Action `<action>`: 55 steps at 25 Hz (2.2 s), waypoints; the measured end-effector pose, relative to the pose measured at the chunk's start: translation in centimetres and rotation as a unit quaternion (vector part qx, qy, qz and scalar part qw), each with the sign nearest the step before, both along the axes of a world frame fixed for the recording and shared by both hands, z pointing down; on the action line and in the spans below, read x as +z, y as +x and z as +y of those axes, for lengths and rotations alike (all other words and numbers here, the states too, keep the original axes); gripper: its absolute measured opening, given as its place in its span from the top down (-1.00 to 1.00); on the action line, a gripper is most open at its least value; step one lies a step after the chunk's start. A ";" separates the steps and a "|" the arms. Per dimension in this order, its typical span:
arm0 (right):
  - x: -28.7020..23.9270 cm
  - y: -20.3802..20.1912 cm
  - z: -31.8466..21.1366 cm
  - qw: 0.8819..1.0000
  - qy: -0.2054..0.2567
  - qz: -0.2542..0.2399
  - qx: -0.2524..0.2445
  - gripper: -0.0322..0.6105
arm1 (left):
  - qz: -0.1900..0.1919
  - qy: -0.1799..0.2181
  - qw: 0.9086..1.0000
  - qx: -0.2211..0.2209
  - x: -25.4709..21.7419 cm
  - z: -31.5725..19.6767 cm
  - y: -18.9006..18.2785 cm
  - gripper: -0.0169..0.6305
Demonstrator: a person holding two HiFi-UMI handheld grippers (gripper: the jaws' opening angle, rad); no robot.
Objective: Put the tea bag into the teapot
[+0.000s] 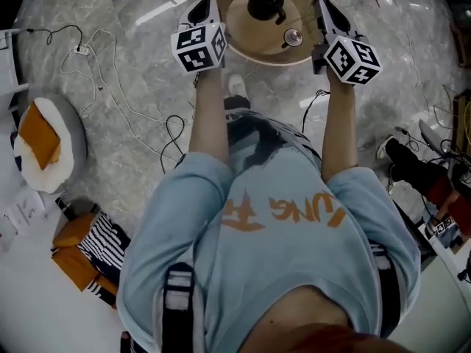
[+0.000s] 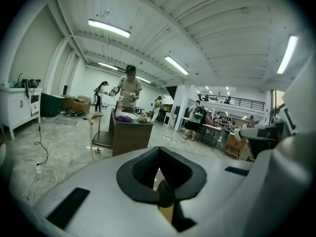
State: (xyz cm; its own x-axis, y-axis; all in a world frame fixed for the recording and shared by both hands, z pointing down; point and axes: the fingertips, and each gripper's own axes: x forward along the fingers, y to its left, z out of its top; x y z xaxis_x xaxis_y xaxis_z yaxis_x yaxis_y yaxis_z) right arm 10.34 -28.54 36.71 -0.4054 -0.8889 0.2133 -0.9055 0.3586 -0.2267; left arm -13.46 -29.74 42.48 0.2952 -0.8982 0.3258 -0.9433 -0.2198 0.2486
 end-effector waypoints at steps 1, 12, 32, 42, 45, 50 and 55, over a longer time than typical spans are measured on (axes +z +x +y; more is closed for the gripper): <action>0.5 0.2 -0.8 1.000 -0.003 0.001 0.003 0.82 | 0.000 -0.002 1.000 -0.003 0.5 -1.1 -0.4 0.87; 3.6 3.4 -5.2 0.998 -0.042 0.026 0.032 0.82 | -0.002 -0.017 0.997 0.076 2.0 -6.8 5.8 0.87; 14.2 1.5 -5.4 0.988 -0.131 0.075 -0.040 0.82 | -0.021 -0.123 0.988 0.092 11.1 -4.1 9.1 0.87; 22.2 -0.6 -4.0 0.975 -0.210 0.051 -0.050 0.82 | 0.001 -0.176 0.979 0.107 17.2 -2.4 10.6 0.87; 23.9 -1.0 -4.2 0.971 -0.224 0.057 -0.060 0.82 | 0.015 -0.192 0.975 0.107 19.0 -2.0 11.4 0.87; 26.4 -1.5 -5.7 0.968 -0.228 0.071 -0.079 0.82 | 0.022 -0.200 0.973 0.113 21.1 -2.0 12.1 0.87; 27.5 -2.3 -8.4 0.966 -0.229 0.081 -0.092 0.82 | 0.025 -0.196 0.974 0.109 21.4 -3.5 11.6 0.87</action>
State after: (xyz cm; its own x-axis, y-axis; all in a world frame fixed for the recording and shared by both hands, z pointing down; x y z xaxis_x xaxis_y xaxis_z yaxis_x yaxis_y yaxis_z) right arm 7.99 -36.95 64.17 -0.4757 -0.6019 0.6414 -0.8730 0.4122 -0.2607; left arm -1.82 -33.25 63.86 0.4895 -0.6212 0.6119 -0.8694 -0.2932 0.3978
